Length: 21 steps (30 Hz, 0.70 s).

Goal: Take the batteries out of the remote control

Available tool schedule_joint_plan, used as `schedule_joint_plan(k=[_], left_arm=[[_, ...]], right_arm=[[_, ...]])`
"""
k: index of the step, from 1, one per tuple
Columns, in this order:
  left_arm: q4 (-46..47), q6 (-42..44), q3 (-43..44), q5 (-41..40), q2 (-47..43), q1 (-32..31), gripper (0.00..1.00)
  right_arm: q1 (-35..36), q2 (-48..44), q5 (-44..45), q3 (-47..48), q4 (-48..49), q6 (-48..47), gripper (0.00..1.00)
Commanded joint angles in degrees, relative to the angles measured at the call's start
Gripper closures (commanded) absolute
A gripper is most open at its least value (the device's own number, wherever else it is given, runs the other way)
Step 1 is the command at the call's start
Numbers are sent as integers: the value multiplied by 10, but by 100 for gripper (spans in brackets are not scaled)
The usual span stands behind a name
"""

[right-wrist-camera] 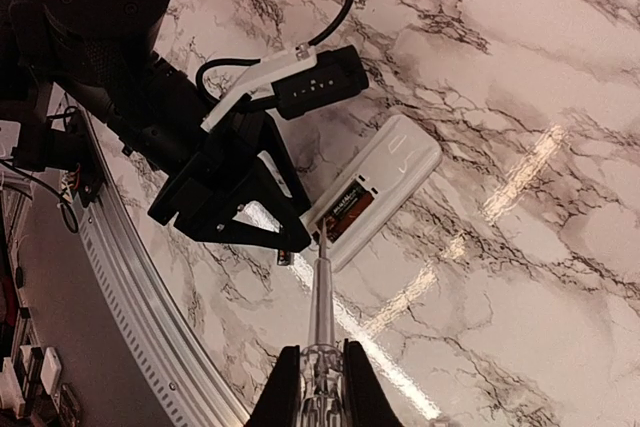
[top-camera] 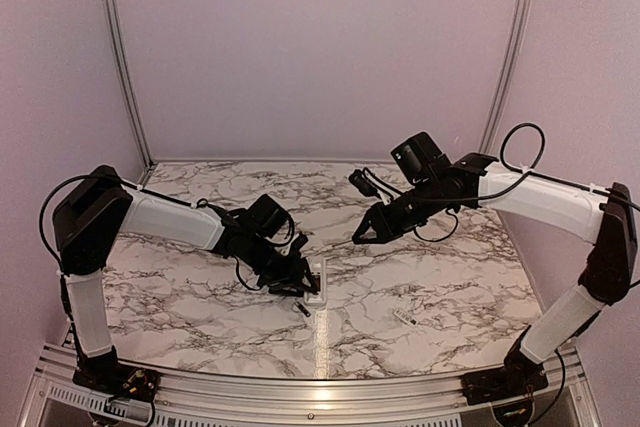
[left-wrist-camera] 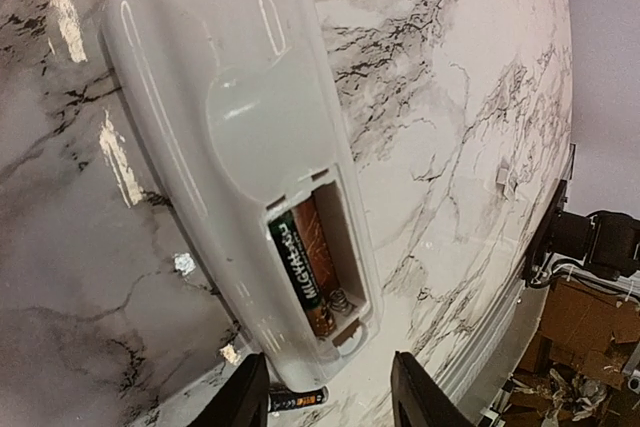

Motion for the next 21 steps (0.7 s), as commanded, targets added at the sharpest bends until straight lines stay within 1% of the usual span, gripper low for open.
schedule_joint_plan(k=[1,6,17,21], left_arm=[[7,1,-2,-12,-10,-3,56],[-12,14,2,-27,-23,-2,56],[-80,55,15,-89,-62,4,57],[-103,66,19,-110,-66,4,61]], right_arm=[[6,-19,3,-4,5,6,100],[9,-18,4,-4,4,6,100],[30,-7,9,-5,9,14,100],[37,5,12,-1,15,20,100]])
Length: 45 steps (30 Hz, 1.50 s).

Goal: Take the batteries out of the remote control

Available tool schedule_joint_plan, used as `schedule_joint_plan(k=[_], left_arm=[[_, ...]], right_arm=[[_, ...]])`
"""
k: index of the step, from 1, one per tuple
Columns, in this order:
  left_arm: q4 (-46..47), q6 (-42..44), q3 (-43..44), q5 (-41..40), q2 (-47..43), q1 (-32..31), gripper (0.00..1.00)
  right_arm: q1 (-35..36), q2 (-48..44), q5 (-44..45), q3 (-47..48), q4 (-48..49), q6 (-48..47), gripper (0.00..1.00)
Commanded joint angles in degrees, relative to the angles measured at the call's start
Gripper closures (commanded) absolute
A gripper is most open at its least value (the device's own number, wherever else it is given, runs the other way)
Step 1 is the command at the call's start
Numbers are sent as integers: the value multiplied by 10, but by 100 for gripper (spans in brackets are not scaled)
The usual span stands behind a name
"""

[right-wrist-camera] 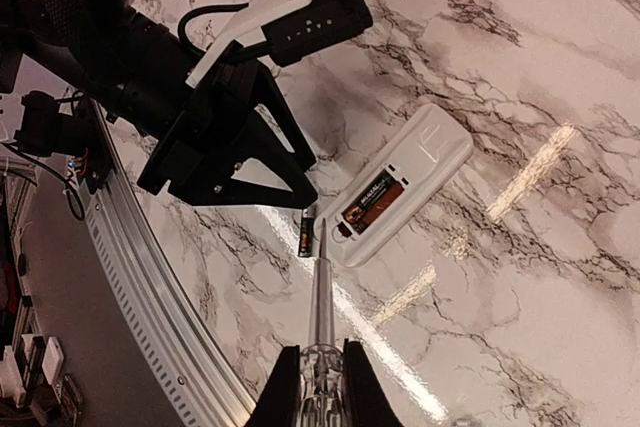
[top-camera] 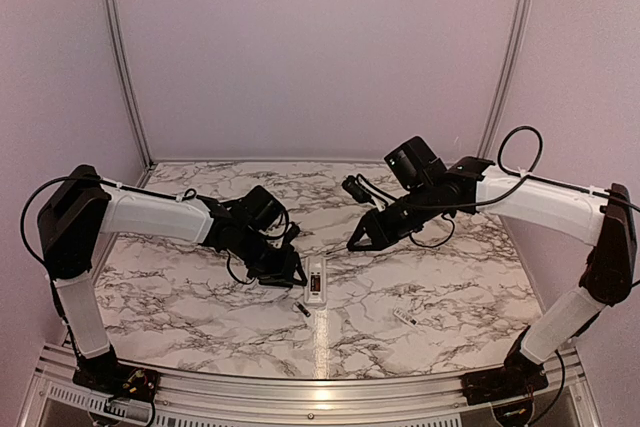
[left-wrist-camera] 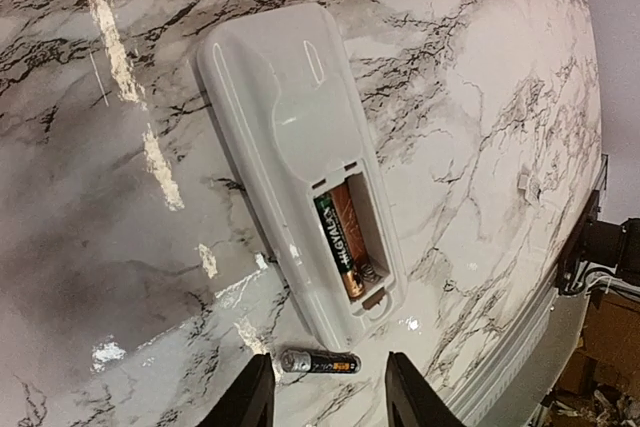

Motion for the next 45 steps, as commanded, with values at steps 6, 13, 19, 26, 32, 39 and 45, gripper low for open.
schedule_joint_plan(k=[6,13,19,26,32,39,45], left_arm=[[-44,26,31,-33,-6,3,70],[-56,35,73,-34,31,3,75],[-73,45,92,-38,54,3,77],[-76,49,95,-38,68,3,80],[-84,57,107,-33,81,2,88],[-85,62,107,-32,89,3,90],[-85,62,113,-27,99,3,91]], right_arm=[[22,30,11,10,16,16,100],[27,66,8,17,4,14,100],[27,97,9,26,-3,20,100],[28,123,-1,27,15,35,100],[28,142,-7,29,29,40,100],[28,158,-6,35,36,38,100],[28,171,-7,39,35,31,100]])
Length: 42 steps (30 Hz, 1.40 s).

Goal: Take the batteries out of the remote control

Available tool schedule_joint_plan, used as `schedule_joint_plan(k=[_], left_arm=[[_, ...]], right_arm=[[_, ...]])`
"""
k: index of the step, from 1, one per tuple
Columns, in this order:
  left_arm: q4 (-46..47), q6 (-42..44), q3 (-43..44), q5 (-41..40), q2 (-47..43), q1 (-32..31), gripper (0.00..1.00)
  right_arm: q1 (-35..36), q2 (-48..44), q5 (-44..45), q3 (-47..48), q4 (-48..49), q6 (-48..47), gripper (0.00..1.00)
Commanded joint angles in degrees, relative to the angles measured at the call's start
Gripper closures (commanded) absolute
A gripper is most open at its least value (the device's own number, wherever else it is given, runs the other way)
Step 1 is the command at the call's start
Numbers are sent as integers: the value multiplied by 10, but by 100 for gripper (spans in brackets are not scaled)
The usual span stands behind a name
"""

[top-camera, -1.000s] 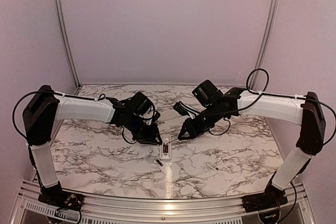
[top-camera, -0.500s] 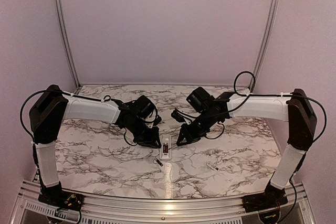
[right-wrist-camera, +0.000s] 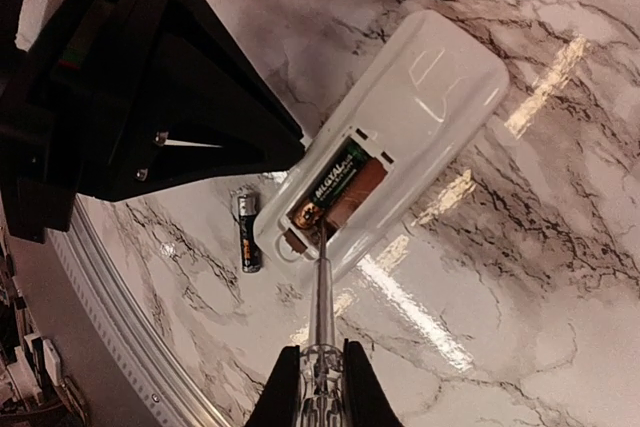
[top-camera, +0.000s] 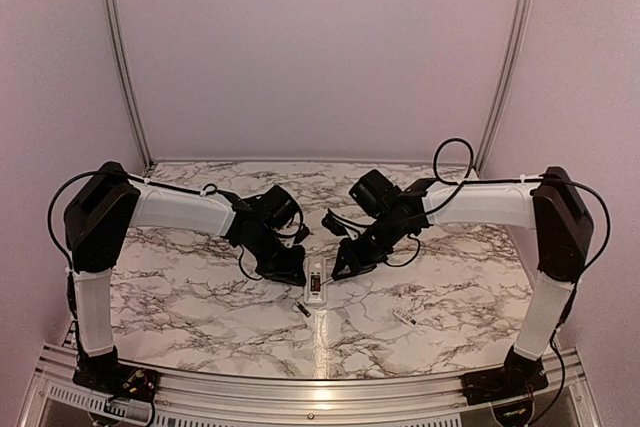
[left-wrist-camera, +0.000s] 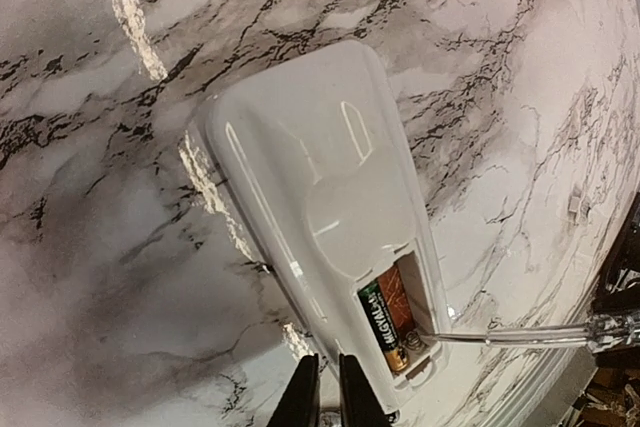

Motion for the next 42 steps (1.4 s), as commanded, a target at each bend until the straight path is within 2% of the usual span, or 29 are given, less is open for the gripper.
schedule_joint_plan(k=[1,20,42], left_arm=[[-12,8,18,4,17,3,91],[-17,12,26,12,29,3,91],[-14,11,17,13,31,2,92]], right_arm=[[6,15,-1,23,8,-2,100],[4,32,23,18,31,1,100],[-33,46,-45,-66,120,2,100]])
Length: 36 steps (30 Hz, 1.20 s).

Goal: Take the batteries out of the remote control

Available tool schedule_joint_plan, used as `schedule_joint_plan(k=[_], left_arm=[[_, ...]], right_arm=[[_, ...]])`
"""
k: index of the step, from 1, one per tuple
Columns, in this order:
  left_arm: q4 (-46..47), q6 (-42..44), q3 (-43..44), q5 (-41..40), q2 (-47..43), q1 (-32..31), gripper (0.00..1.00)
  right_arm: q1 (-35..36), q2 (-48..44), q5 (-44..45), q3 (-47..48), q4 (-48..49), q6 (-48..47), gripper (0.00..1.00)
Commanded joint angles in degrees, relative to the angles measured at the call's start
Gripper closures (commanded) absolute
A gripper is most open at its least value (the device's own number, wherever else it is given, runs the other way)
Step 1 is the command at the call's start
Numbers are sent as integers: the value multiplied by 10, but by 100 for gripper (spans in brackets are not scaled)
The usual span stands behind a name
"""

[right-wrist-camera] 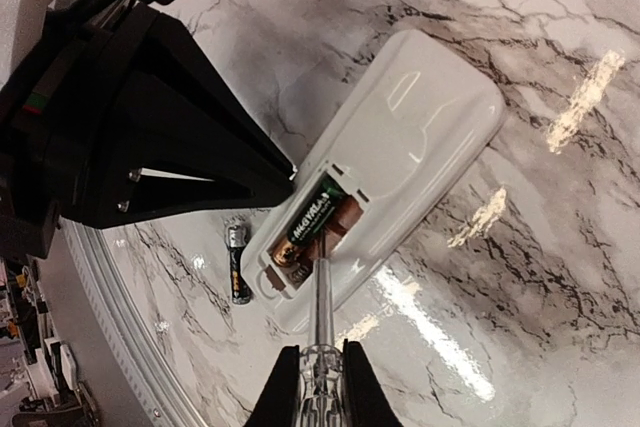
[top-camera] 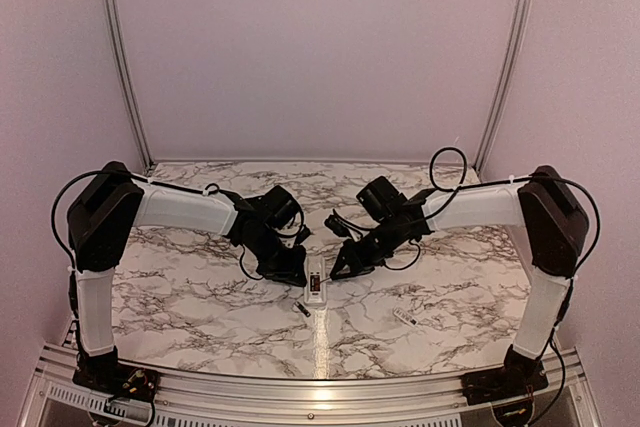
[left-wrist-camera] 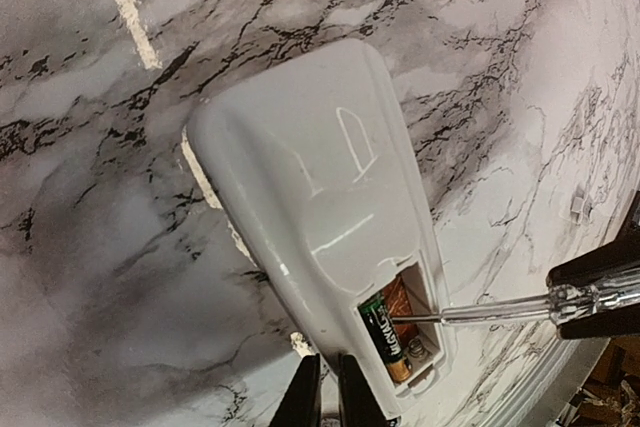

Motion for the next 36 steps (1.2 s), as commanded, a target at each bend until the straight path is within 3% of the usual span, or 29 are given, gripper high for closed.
schedule_joint_plan(k=[1,36], left_arm=[[-7,8,5,3,16,1,92],[-2,-1,8,5,16,1,92]], right_arm=[[-2,20,7,-24,20,-1,100],[-14,27,-7,-54,21,-28,100]])
